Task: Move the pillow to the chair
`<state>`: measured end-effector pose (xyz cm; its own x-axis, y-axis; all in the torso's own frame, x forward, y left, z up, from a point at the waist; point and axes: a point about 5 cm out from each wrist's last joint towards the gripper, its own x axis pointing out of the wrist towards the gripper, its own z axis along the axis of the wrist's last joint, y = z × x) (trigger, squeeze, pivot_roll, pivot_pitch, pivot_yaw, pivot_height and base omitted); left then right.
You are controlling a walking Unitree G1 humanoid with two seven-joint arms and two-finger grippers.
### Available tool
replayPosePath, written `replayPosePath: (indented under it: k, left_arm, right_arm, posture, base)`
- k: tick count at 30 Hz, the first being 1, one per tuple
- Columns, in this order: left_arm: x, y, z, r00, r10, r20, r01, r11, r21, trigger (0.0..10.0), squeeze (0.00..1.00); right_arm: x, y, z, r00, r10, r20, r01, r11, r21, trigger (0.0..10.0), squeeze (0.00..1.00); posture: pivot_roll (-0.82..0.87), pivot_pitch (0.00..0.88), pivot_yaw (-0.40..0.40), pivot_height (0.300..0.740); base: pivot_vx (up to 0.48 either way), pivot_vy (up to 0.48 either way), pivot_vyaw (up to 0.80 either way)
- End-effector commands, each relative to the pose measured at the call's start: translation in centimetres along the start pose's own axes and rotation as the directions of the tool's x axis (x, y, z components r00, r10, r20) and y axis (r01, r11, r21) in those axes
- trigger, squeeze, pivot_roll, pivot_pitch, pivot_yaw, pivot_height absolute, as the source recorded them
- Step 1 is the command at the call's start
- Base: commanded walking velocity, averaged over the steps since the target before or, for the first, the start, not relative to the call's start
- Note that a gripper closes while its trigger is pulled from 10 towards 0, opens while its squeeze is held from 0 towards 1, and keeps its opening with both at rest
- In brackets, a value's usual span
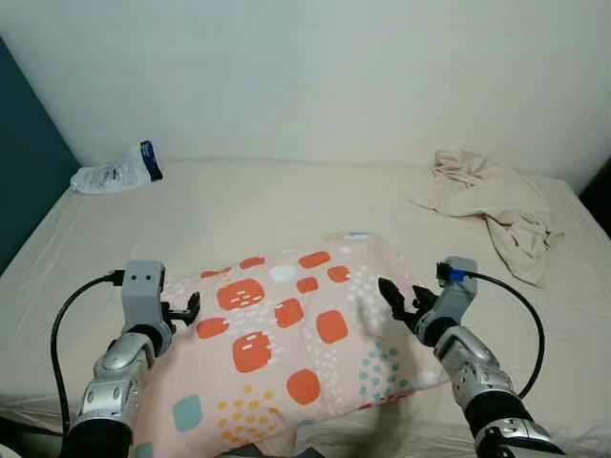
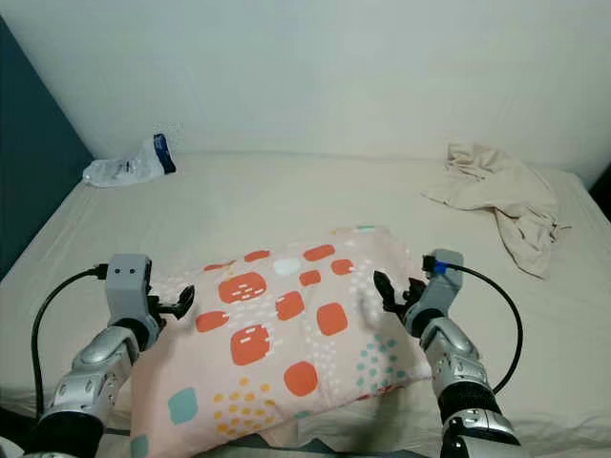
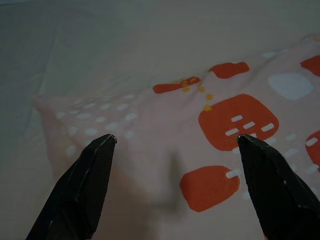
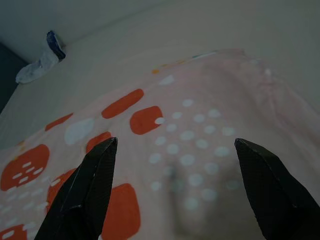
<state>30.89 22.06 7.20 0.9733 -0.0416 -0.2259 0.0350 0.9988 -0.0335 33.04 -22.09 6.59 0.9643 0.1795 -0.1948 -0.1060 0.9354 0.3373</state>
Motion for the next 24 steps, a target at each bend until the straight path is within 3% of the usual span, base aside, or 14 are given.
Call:
replayPosePath:
  k: [1,13,24]
  left_arm:
    - [-0.3,0.5,-0.9,0.999,0.013,-0.032,-0.013,1.000,-0.007,10.0,0.00]
    - [0.0,-0.3,-1.0,0.999,-0.009,-0.032,0.009,1.000,-0.023,10.0,0.00]
    - [0.0,0.1,-0.6,1.000,0.017,-0.010,-0.017,0.999,-0.052,10.0,0.00]
  right_arm:
    - [-0.3,-0.2,-0.5,1.000,-0.002,-0.010,0.002,1.000,-0.003,10.0,0.00]
    - [0.0,0.0,0.7,0.999,0.052,0.010,-0.052,0.998,-0.024,10.0,0.00]
    - [0.2,0.0,1.7,0.997,0.052,0.057,-0.050,0.998,-0.034,10.0,0.00]
  posture:
    - [-0.01,0.153,0.036,0.675]
    - [-0.02,0.153,0.036,0.650]
    - [-0.02,0.158,0.033,0.640]
  base:
    - [0.000,0.000,0.00]
    - [0.000,0.000,0.00]
    - [0.000,0.000,0.00]
